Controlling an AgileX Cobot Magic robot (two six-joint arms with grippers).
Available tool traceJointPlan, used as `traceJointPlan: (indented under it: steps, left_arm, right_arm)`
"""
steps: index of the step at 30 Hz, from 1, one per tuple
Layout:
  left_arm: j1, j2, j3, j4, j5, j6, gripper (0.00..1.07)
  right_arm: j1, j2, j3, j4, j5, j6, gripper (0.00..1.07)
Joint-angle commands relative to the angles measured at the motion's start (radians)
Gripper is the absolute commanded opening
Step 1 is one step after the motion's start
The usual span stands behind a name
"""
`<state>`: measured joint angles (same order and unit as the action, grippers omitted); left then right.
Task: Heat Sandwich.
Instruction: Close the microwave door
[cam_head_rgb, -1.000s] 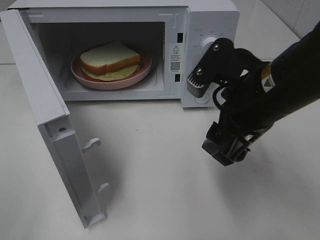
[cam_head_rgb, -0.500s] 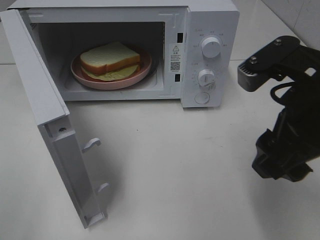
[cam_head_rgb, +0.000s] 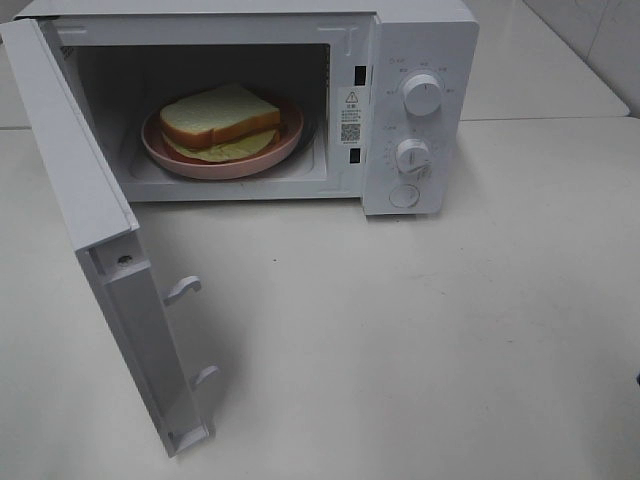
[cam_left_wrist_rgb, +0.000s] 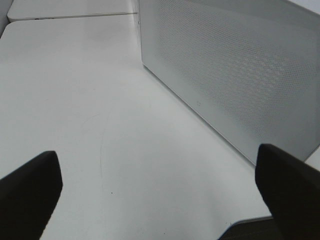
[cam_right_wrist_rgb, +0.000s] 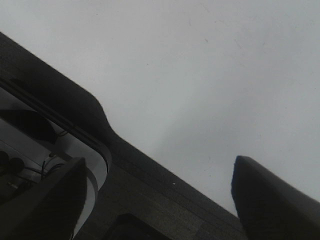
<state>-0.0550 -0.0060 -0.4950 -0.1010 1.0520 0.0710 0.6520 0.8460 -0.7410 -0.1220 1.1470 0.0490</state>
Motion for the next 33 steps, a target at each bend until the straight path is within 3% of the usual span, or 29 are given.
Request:
traceJointPlan:
  steps: [1,8,19,33]
  left_arm:
    - [-0.002,-0.024,0.002,-0.006,-0.015,-0.002,1.03]
    - [-0.002,-0.024,0.002,-0.006,-0.015,-0.002,1.03]
    - [-0.002,-0.024,0.002,-0.006,-0.015,-0.002,1.03]
    - [-0.002,-0.024,0.002,-0.006,-0.015,-0.002,1.03]
  right_arm:
    - [-0.019,-0.092,0.058,0.005,0.014,0.02,0.76]
    - [-0.182,-0.316,0.157,0.003,0.012,0.016,0.76]
    - [-0.352,-0.58,0.203,0.007,-0.055,0.048,0.76]
    - [-0.517,-0.771,0.234,0.007,-0.106,0.088,0.76]
